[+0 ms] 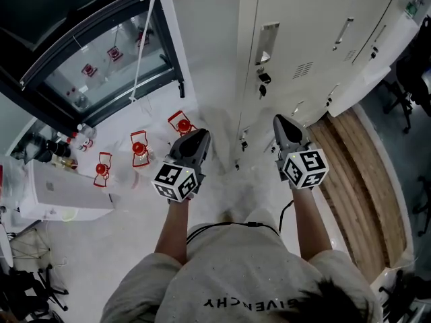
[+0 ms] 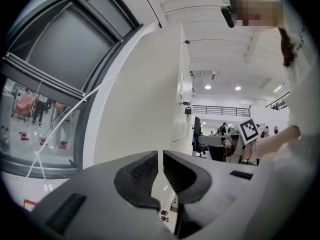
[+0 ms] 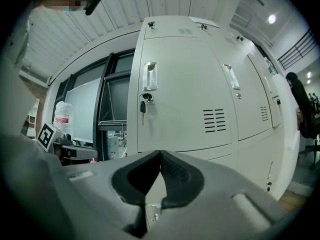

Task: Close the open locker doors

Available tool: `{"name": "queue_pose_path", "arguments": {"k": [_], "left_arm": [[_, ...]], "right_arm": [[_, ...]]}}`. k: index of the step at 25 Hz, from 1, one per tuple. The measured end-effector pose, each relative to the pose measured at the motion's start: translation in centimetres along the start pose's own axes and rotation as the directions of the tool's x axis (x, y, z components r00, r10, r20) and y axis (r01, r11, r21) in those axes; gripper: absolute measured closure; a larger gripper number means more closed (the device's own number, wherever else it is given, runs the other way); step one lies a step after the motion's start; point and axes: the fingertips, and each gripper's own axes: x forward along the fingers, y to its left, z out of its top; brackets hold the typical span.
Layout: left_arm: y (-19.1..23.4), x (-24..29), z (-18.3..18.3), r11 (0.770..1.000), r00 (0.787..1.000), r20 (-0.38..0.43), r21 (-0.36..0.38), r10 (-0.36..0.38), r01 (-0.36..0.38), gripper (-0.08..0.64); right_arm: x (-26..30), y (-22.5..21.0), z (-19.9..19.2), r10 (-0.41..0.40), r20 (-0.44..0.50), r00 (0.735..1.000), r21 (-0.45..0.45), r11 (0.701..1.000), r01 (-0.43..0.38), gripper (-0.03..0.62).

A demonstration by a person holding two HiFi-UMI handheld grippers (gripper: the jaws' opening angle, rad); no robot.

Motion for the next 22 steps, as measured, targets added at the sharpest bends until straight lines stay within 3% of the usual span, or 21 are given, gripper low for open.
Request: {"name": "queue_pose_path", "arguments": {"k": [8, 15, 22], "left_arm": [[-1.3, -1.7, 1.9, 0.997, 0.996, 0.045, 0.012, 0.075, -0.076, 0.531], [-3.8, -4.4, 1.9, 0.989, 0.990, 0.029, 0.055, 0.137, -0.138, 0.531], [-5.2, -6.8, 2.5, 0.973, 0.974, 0.046, 0.064, 0.220, -0.222, 0.531]], "right_arm": [[-4.5, -1.2, 0.5, 0.021, 0.011, 1.000, -0.014, 1.000, -0.021, 0.595], [-7.4, -1.5, 1.5, 0.066, 0.011, 0.998, -0.039, 0.997, -0.066, 0.595], [-9.8, -1.5, 2.0, 0.097, 0.017, 0.995, -0.037, 0.995, -0.096, 0.595]]}}
